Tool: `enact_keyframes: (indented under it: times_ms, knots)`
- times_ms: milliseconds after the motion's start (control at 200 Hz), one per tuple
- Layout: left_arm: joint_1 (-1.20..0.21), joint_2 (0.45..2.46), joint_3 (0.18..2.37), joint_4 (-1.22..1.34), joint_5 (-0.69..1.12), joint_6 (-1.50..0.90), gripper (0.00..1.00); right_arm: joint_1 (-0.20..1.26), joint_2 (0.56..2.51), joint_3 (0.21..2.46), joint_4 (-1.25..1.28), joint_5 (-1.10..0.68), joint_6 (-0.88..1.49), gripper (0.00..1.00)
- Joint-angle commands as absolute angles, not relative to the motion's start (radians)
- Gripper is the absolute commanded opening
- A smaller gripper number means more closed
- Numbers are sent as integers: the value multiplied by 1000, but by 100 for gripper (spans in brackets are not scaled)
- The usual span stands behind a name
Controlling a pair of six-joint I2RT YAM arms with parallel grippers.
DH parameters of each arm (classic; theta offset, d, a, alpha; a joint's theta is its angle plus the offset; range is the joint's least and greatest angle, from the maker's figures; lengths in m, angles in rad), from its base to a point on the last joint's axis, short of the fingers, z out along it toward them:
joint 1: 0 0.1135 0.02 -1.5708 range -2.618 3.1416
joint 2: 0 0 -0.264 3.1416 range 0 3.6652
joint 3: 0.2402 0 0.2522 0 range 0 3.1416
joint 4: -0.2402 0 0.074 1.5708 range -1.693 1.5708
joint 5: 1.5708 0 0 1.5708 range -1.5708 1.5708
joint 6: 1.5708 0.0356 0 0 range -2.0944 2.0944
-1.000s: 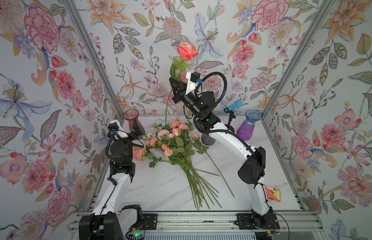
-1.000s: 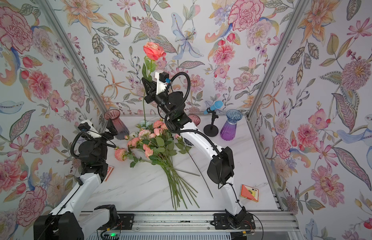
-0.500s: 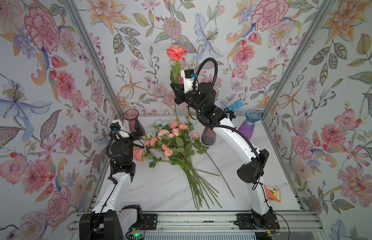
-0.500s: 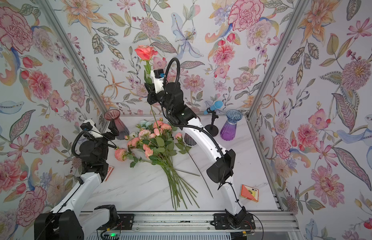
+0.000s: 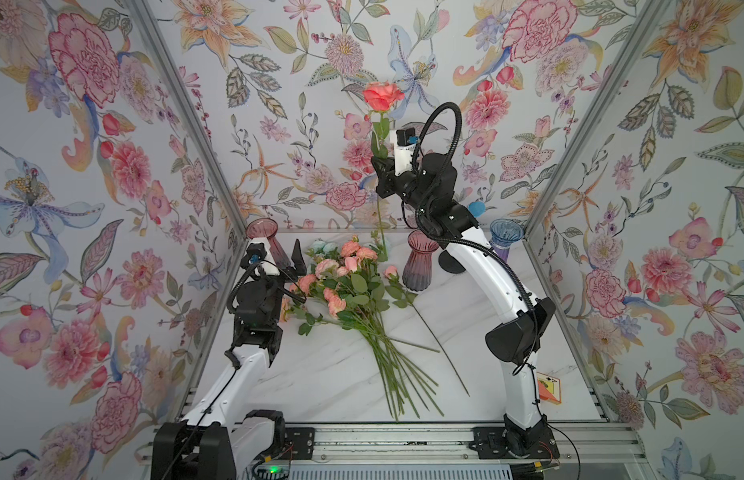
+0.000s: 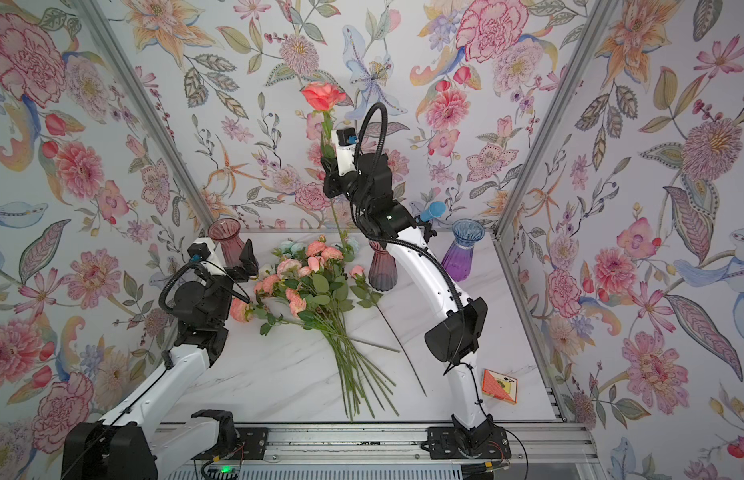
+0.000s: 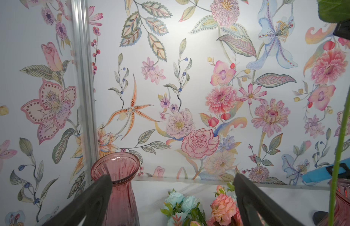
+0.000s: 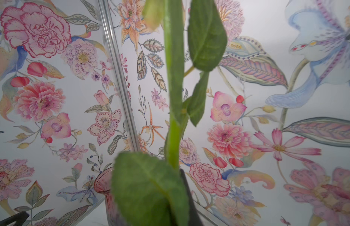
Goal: Place the pink flowers into the vase
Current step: Place the flower in the vase.
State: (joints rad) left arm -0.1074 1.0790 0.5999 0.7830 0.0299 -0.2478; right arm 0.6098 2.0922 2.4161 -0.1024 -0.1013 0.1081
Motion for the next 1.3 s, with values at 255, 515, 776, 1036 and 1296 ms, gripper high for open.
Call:
enact_keyframes:
  times_ms: [255, 515, 776, 1036, 1296]
  knots:
    - [-213, 1086, 614, 834, 67, -147, 100, 478, 1942, 2414, -80, -122, 146, 0]
    - [-250, 1098, 629, 832, 63, -127, 100, 413, 1922, 2246, -6, -173, 196, 0]
    - [-267, 1103, 644, 825, 75, -112, 100, 382, 1865, 1962, 152, -206, 230, 0]
    - [-289, 1135, 647, 844, 80, -110, 100, 370, 1838, 1777, 209, -210, 225, 0]
    - [-314, 1149, 657, 833, 97, -87, 100, 366, 1832, 1683, 238, -194, 232, 13]
